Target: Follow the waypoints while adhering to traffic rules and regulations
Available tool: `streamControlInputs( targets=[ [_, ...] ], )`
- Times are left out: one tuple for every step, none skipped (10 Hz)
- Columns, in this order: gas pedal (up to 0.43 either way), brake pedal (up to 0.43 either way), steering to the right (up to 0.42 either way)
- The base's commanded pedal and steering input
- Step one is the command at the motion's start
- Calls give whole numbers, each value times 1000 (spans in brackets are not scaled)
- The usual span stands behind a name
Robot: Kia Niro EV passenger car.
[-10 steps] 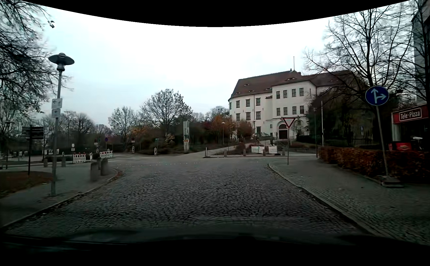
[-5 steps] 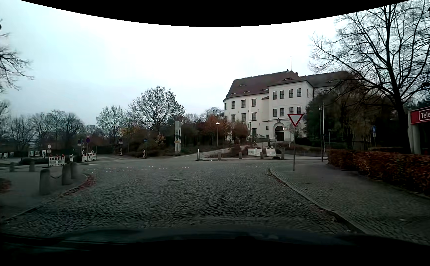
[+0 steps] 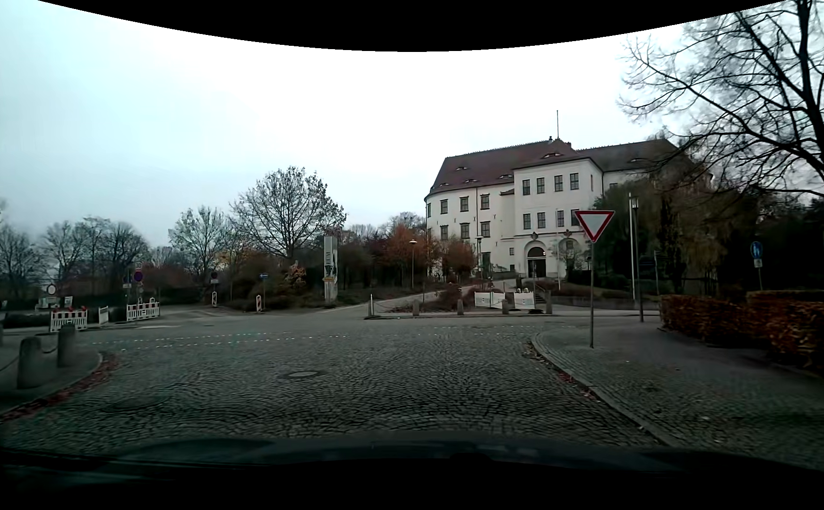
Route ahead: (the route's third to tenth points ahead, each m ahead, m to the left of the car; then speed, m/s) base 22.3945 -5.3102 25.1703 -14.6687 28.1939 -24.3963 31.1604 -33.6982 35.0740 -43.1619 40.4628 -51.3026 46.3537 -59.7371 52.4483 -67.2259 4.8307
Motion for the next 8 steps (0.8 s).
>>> streamControlInputs(
  targets=[
    [39, 0, 1],
    [28, 0, 0],
    [0, 0, 0],
    [0, 0, 0],
    [0, 0, 2],
    [0, 0, 3],
    [0, 0, 3],
    [0, 0, 3]
  ],
)
